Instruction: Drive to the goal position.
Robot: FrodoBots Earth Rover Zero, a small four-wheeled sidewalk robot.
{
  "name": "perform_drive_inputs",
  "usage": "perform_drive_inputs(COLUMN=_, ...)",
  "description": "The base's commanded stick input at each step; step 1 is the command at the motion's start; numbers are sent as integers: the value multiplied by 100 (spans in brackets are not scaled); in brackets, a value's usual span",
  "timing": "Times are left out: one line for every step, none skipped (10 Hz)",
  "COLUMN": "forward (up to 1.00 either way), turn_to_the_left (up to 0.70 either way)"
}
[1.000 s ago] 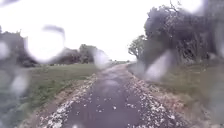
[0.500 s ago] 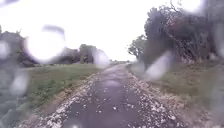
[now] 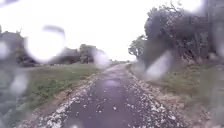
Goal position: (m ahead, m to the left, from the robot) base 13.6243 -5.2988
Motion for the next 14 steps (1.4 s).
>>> perform_drive_inputs(forward=4, turn_to_the_left=0)
perform_drive_inputs(forward=4, turn_to_the_left=0)
perform_drive_inputs(forward=4, turn_to_the_left=0)
perform_drive_inputs(forward=4, turn_to_the_left=0)
perform_drive_inputs(forward=4, turn_to_the_left=0)
perform_drive_inputs(forward=4, turn_to_the_left=0)
perform_drive_inputs(forward=4, turn_to_the_left=0)
perform_drive_inputs(forward=4, turn_to_the_left=0)
perform_drive_inputs(forward=4, turn_to_the_left=0)
perform_drive_inputs(forward=4, turn_to_the_left=0)
perform_drive_inputs(forward=4, turn_to_the_left=0)
perform_drive_inputs(forward=4, turn_to_the_left=0)
perform_drive_inputs(forward=5, turn_to_the_left=0)
perform_drive_inputs(forward=4, turn_to_the_left=0)
